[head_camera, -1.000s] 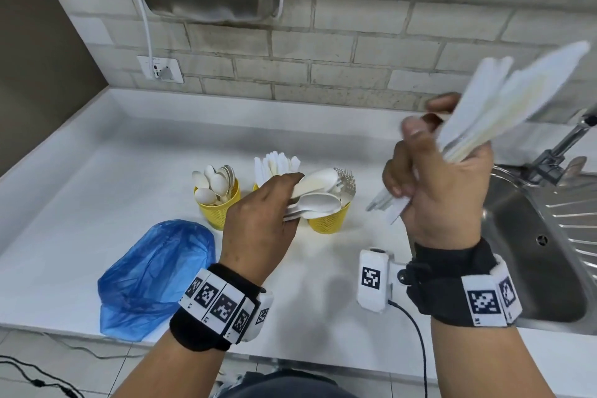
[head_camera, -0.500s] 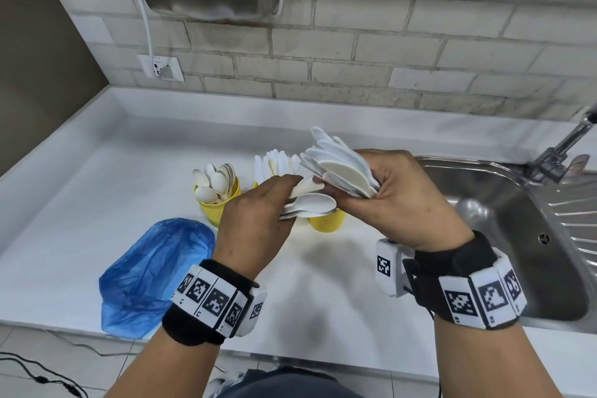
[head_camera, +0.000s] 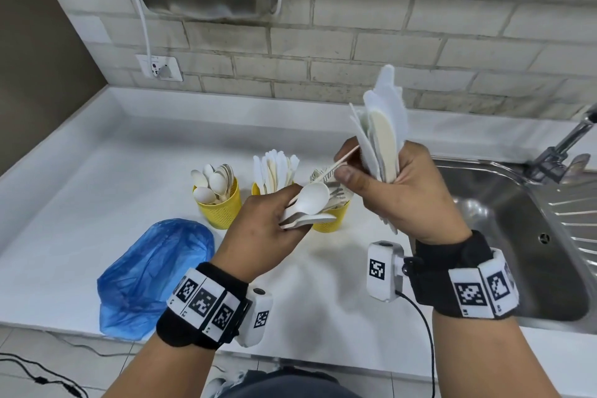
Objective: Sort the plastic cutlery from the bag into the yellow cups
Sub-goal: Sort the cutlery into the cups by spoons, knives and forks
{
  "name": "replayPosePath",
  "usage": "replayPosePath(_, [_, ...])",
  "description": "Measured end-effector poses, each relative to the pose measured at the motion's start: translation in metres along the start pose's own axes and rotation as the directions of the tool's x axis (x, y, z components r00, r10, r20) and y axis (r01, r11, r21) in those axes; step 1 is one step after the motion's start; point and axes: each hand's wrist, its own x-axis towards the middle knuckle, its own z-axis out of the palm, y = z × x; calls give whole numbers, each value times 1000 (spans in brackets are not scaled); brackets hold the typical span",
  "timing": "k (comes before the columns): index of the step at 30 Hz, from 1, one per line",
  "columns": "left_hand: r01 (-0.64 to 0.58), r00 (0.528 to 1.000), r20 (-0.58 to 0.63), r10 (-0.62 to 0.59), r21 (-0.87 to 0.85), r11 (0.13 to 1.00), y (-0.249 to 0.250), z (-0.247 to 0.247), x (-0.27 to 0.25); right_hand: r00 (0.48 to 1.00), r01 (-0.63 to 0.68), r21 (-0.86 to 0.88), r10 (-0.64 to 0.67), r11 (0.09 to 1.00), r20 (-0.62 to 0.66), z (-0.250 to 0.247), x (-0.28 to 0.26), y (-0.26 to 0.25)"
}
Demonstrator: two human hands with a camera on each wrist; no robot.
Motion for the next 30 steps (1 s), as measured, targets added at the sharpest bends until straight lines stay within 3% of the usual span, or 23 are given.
replayPosePath(2, [12,1000,11,-12,-38,999,2,2,0,1000,-15,11,16,1000,-15,4,0,1])
replayPosePath(4, [42,999,13,-41,-75,996,5,2,1,994,-3,55,9,998,-111,5,2,6])
replayPosePath(8, [160,987,28,-158,-209,965,7,2,0,957,85,305,7,949,-289,1,6,3])
replayPosePath(14, [267,963,166,-213,-475,838,16,1,3,855,118,612,234,782,-463,-12,15,7])
replayPosePath(20, [363,930,296,-220,-632,685,22,0,8,721,123,768,475,628,-505,-12,17,25])
replayPosePath(23, [382,921,334,-199,-677,629,24,-1,10,711,143,746,456,650,-534,-6,19,28])
replayPosePath(25, [412,908,365,-203,-699,584,22,-1,10,725,163,675,376,720,-577,-2,20,23])
replayPosePath(30, [484,871,441,-216,-697,529,22,-2,11,830,144,385,100,911,-548,4,16,-1])
